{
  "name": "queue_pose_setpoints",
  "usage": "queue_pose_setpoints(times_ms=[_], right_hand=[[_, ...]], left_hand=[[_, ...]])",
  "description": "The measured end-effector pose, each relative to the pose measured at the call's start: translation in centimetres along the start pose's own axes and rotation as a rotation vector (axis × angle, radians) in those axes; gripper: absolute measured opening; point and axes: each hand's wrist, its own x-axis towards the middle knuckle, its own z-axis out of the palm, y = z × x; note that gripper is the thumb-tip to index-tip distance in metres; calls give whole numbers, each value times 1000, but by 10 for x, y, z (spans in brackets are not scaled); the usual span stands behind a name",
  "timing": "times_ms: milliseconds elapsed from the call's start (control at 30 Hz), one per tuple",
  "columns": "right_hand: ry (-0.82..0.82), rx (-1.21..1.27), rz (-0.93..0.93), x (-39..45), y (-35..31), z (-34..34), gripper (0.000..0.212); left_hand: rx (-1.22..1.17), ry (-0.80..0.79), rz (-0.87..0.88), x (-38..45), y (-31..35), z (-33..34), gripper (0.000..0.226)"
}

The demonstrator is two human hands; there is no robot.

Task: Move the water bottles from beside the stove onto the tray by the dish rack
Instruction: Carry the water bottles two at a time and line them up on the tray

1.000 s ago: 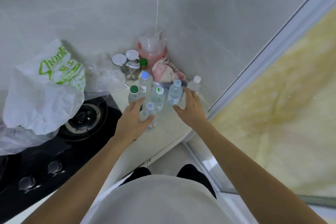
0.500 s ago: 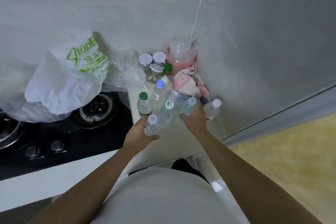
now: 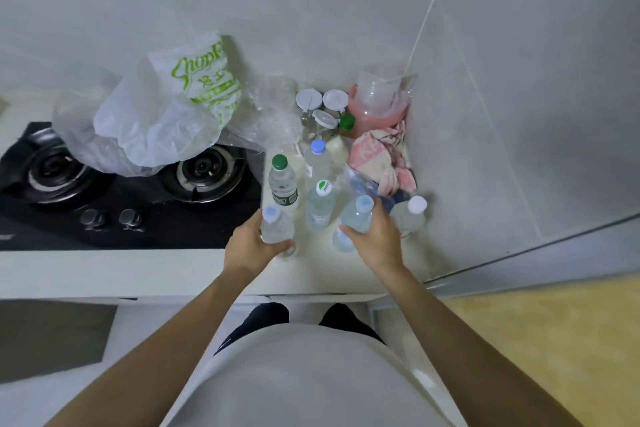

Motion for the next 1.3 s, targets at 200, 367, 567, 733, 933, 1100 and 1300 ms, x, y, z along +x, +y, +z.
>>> queue_pose_setpoints(times_ms=[200, 367, 567, 733, 933, 1100, 1300], right_hand=[[-165, 122, -137, -7, -45, -27, 58], [-295, 390, -188, -8, -109, -17, 73], [-504, 504, -372, -45, -208, 14, 49], [-671, 504, -516, -115, -283, 65, 35], [-907, 540, -610, -232, -369, 147, 44], [-1056, 554, -710, -330, -444, 222, 43], [-1235, 540, -828, -440, -525, 315, 36]], left_hand=[[-175, 185, -65, -40, 1, -31, 52], [-421, 337, -69, -85, -1, -80, 47], [-590, 517, -49, -151, -21, -160, 43], [-673, 678, -25, -221, -63, -232, 38], [-760, 846, -24, -315, -142, -319, 33], [-746, 979, -41, -389, -210, -388, 30], [-694, 1187, -110, -477, -289, -453, 29]])
